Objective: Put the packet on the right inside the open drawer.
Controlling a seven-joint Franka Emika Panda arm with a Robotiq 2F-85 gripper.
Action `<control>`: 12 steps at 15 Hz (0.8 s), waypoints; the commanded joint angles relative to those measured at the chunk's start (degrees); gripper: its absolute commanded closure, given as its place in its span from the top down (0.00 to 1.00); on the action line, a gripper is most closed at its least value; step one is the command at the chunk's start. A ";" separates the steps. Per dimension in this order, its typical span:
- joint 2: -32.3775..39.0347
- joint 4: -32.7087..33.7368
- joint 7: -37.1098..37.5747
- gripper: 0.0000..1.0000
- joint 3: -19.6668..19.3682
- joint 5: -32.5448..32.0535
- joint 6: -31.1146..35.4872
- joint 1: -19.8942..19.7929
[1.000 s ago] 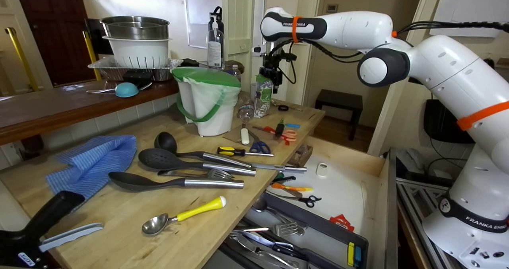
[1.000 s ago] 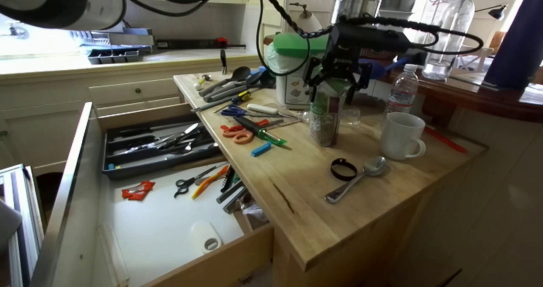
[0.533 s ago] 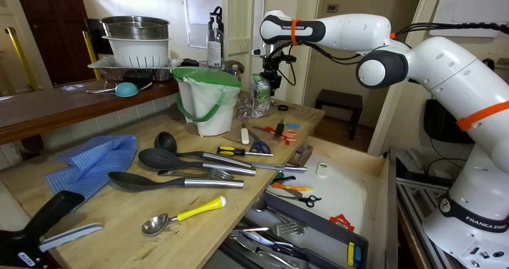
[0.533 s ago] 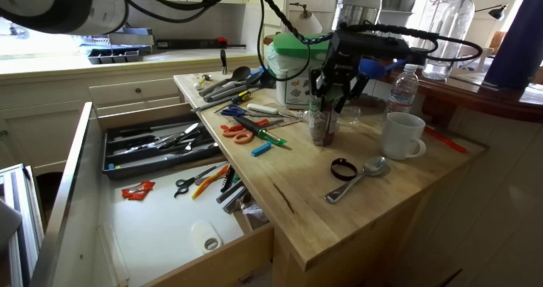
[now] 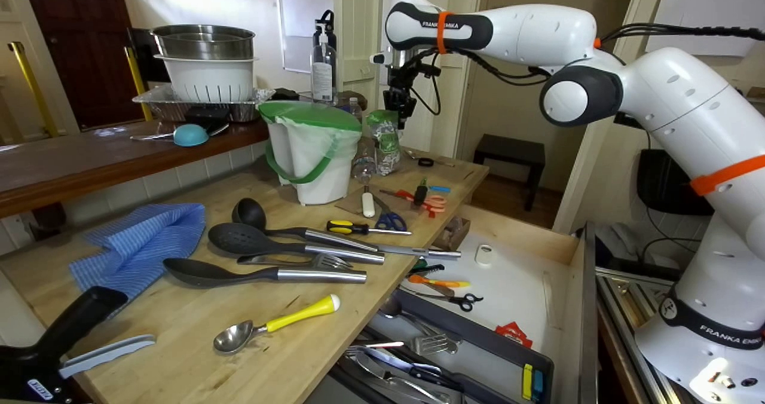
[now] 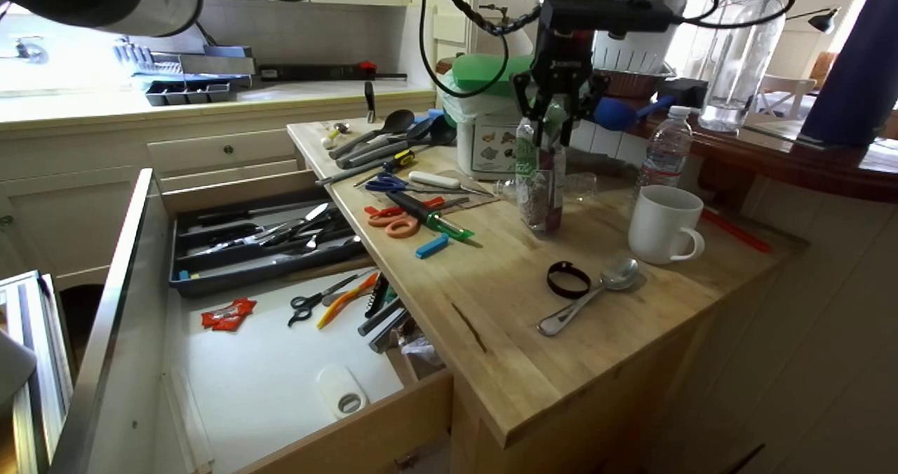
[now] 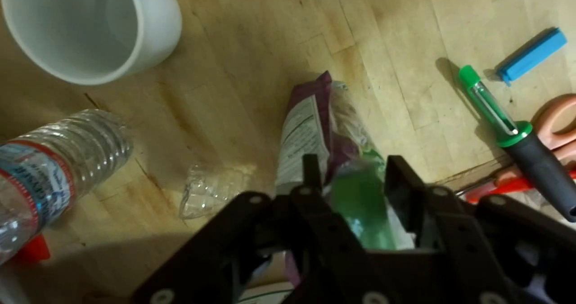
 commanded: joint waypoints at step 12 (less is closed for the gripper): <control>1.94 -1.51 -1.28 1.00 -0.10 -0.35 0.51 0.12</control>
